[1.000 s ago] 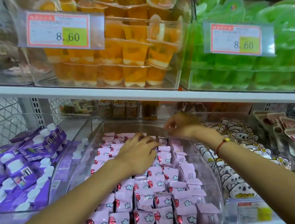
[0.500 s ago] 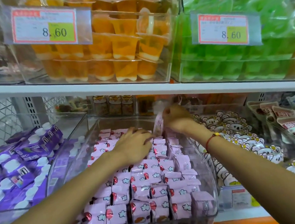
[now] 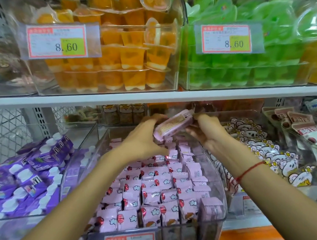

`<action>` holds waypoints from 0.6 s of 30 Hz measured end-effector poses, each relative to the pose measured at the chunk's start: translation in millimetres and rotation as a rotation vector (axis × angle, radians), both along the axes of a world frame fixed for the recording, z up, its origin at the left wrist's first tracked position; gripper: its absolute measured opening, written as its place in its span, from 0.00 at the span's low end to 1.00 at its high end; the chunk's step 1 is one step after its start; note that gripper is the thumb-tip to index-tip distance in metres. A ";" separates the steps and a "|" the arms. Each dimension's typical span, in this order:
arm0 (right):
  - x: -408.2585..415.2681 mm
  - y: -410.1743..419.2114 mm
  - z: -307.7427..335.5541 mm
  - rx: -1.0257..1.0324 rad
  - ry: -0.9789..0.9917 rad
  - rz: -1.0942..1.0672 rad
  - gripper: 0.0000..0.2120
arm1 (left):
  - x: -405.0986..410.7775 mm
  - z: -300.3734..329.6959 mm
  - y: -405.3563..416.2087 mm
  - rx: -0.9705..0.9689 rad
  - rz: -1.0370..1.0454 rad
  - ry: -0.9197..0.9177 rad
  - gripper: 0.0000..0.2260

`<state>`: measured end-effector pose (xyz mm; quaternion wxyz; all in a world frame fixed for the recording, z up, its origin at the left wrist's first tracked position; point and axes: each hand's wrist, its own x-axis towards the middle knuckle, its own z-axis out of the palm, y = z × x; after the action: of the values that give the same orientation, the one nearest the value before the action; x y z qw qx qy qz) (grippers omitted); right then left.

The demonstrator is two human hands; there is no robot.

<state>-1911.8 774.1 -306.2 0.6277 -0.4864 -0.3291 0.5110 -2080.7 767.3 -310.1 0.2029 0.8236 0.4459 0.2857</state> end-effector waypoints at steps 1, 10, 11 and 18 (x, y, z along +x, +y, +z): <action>-0.7 0.8 -1.3 -0.010 0.024 0.013 0.11 | 1.0 -2.8 -0.5 0.075 0.012 -0.017 0.29; 10.1 -3.6 -3.6 0.070 -0.487 0.017 0.03 | -14.7 -12.1 12.1 -0.679 0.180 -0.634 0.15; 10.4 -4.1 -1.8 0.120 -0.572 0.007 0.01 | -15.2 -13.0 12.4 -0.669 0.211 -0.623 0.15; -5.0 -16.5 1.9 0.358 -1.068 0.528 0.19 | -2.3 -6.4 7.3 -0.457 0.246 -0.443 0.19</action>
<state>-1916.8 757.5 -304.4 0.3006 -0.4641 -0.7876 0.2720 -2082.9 774.6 -316.6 0.4382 0.6149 0.5395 0.3726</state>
